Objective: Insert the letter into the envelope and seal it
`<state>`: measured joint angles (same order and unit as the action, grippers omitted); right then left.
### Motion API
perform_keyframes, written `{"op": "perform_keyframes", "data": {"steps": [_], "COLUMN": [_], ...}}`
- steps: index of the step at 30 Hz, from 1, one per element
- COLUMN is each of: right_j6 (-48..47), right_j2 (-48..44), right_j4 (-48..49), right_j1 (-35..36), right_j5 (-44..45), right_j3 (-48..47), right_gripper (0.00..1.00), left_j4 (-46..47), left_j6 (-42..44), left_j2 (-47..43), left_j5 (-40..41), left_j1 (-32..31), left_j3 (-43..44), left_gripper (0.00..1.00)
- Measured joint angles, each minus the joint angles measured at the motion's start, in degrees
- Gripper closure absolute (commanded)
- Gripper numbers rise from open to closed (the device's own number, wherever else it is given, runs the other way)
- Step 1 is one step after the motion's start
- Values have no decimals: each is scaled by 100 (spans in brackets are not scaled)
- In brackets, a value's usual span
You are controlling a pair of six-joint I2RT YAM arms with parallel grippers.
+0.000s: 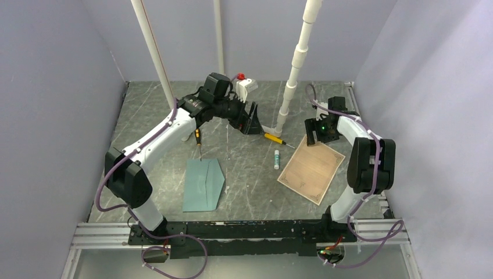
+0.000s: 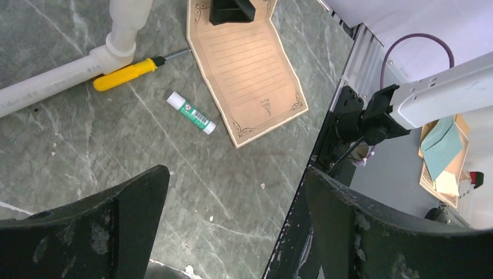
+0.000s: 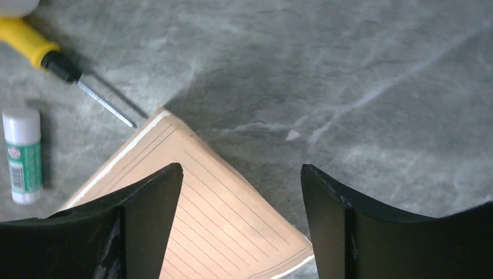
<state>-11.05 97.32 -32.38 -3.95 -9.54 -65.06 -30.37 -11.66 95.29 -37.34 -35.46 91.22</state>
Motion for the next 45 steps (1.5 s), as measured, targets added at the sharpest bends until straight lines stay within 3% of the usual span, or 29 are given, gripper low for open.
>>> {"op": "perform_keyframes", "data": {"steps": [3, 7, 8, 14, 23, 27, 31, 36, 45], "right_j6": [-629, -1169, -1239, -1346, -721, -153, 319, 675, 769], "right_j2": [184, 221, 221, -74, -2004, -2966, -4074, -4920, -4616], "right_j4": [-284, -601, -636, -688, -651, -883, -1220, -1622, -1825], "right_j1": [-7, -24, -28, -42, 74, 562, 1163, 1255, 1261], "right_j5": [-396, -713, -750, -664, -15, 55, -385, -1320, -2087], "right_j3": [-133, -136, -133, -83, -55, -50, -52, -501, -1257], "right_gripper": [38, 80, 98, 100, 100, 100, 100, 100, 100], "left_j4": [-120, -205, -205, -205, -334, -450, -557, -986, -1115], "left_j6": [94, 173, 177, 173, 74, -26, 0, 348, 695], "left_j2": [0, 0, 0, 0, 0, 0, 0, 0, -170], "left_j5": [4, 35, 44, 59, 673, 1163, 1462, 1486, 1182], "left_j1": [2, 2, 2, 2, 2, 2, 2, 2, 2], "left_j3": [0, 0, 0, 0, 256, 511, 719, 1292, 1893], "left_gripper": [8, 8, 8, 8, 8, 8, 7, 7, 7]}}
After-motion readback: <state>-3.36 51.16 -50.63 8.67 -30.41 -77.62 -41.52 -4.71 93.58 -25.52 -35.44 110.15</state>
